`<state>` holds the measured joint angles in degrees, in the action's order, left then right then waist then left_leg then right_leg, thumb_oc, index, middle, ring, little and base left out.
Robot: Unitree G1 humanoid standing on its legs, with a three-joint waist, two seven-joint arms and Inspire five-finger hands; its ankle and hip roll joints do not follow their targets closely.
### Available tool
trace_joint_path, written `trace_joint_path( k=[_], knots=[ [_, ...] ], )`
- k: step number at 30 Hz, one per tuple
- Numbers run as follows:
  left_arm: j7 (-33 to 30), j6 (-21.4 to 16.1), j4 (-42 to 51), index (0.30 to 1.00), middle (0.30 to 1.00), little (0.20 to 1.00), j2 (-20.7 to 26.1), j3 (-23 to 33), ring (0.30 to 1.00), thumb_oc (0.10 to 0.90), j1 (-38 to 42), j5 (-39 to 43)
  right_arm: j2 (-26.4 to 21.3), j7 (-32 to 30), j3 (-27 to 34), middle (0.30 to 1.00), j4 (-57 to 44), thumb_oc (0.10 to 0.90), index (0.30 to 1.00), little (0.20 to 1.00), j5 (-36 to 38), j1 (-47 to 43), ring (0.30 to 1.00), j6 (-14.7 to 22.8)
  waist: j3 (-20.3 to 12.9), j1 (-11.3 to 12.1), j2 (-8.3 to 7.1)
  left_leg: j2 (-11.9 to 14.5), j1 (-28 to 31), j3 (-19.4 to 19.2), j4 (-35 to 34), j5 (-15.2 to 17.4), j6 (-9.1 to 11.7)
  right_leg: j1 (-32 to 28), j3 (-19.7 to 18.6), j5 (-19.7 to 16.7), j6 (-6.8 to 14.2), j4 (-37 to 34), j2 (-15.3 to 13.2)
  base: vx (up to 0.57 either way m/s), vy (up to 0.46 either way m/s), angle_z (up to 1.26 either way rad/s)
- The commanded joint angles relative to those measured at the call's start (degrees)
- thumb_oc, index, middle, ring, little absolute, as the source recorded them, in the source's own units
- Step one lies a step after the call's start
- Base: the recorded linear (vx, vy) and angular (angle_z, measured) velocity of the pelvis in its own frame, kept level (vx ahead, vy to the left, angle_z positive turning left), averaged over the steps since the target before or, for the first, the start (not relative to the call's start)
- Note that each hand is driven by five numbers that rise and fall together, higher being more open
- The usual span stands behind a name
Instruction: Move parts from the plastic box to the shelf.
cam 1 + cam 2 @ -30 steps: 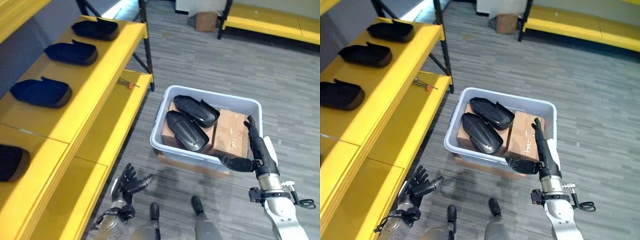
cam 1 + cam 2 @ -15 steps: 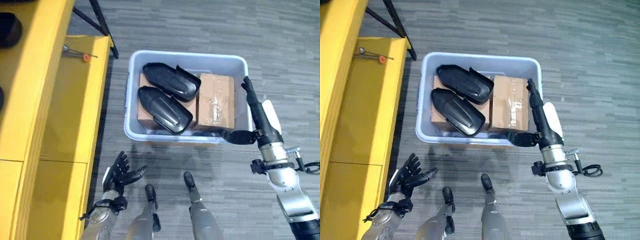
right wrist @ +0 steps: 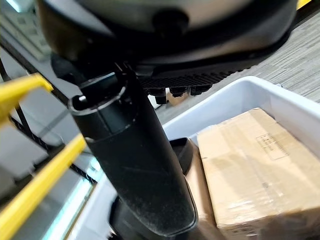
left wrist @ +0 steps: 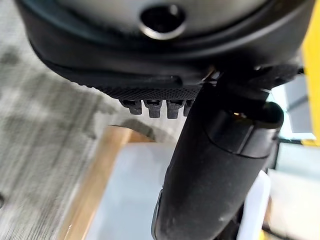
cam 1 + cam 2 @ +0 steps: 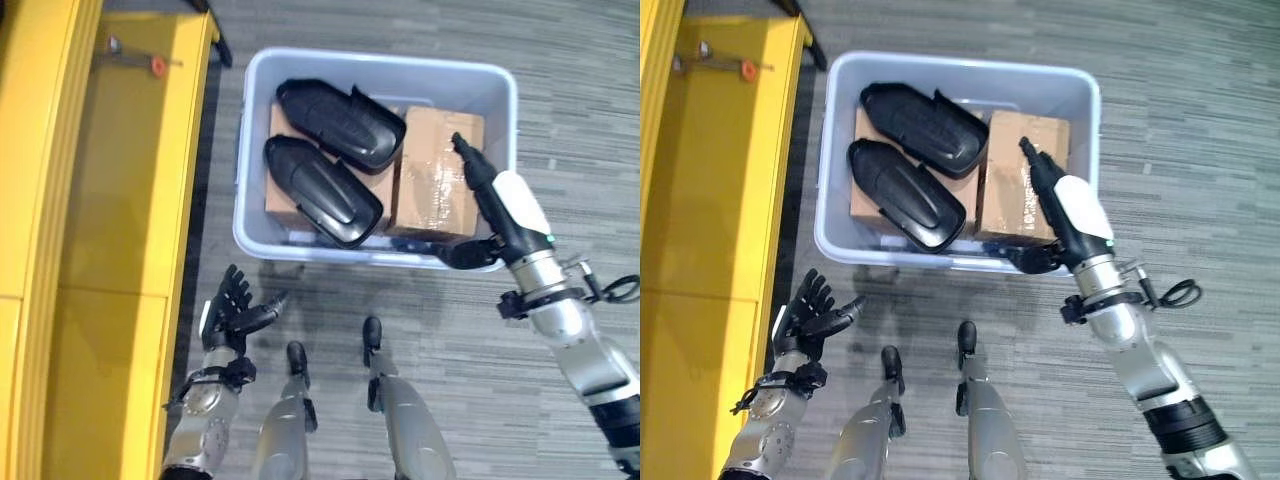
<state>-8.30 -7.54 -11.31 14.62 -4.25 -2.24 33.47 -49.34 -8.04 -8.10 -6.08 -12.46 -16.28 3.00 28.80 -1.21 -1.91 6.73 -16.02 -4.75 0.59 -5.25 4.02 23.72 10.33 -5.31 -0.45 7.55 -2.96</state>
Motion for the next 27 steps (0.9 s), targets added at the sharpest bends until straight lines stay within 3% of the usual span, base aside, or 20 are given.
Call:
trace_joint_path(
  k=[1,3,4,12,20,27],
  knots=[
    [1.0,-2.4,7.3,1.000,1.000,1.000,7.1,0.9,1.000,0.900,-4.5,0.0,-2.0,-2.5,3.3,1.000,-5.1,0.900,1.000,1.000,-1.5,-8.8,1.000,3.4,-3.3,2.9,-3.88,4.1,4.5,1.5,-0.6,2.2,0.7,1.1,-2.1,-2.7,8.6,2.0,-10.1,0.07,-0.272,0.50],
    [1.5,-2.1,7.6,1.000,1.000,1.000,7.6,0.5,1.000,0.900,-5.0,0.2,-6.2,-2.4,1.8,1.000,-4.0,0.900,1.000,1.000,-3.0,-11.8,1.000,2.8,-3.2,3.1,-3.18,5.3,4.8,2.4,-2.7,0.8,1.1,1.9,-0.9,-0.9,8.3,4.2,-9.5,0.08,-0.254,0.38],
    [1.5,-2.2,8.3,1.000,1.000,1.000,8.3,0.5,1.000,0.900,-5.7,0.6,-11.0,-2.9,0.1,1.000,-3.1,0.900,1.000,1.000,-4.4,-15.6,1.000,2.7,-3.1,3.6,-2.70,6.2,4.8,3.2,-4.6,-0.6,1.5,3.1,-0.1,0.5,8.0,6.2,-9.1,0.07,-0.227,0.34],
    [0.1,-2.7,9.8,1.000,1.000,1.000,9.4,1.2,1.000,0.900,-6.3,1.1,-23.2,-3.7,-12.4,1.000,-0.2,0.900,1.000,1.000,-11.9,-33.4,1.000,1.2,-2.5,4.6,-2.33,7.7,2.0,4.4,-5.6,-2.6,2.8,7.8,0.6,1.8,7.2,9.7,-8.0,0.01,-0.092,0.18],
    [-0.3,-3.5,10.4,1.000,1.000,1.000,10.2,0.9,1.000,0.900,-5.8,1.5,-26.1,-4.4,-27.3,1.000,5.7,0.900,1.000,1.000,-19.1,-50.7,1.000,-0.5,-1.5,5.5,-2.19,8.0,0.2,5.1,-5.6,-4.0,3.9,9.4,1.0,2.1,6.8,10.6,-8.0,-0.01,-0.013,0.03],
    [-0.6,-4.3,10.4,1.000,1.000,1.000,10.1,1.1,1.000,0.900,-5.5,1.4,-25.7,-4.3,-33.7,1.000,11.0,0.900,1.000,1.000,-19.7,-57.0,1.000,-1.1,-0.6,5.5,-1.46,7.8,-0.7,5.4,-5.6,-4.6,4.2,10.5,0.8,2.4,6.4,11.2,-8.0,-0.01,0.002,0.03]
  ],
)
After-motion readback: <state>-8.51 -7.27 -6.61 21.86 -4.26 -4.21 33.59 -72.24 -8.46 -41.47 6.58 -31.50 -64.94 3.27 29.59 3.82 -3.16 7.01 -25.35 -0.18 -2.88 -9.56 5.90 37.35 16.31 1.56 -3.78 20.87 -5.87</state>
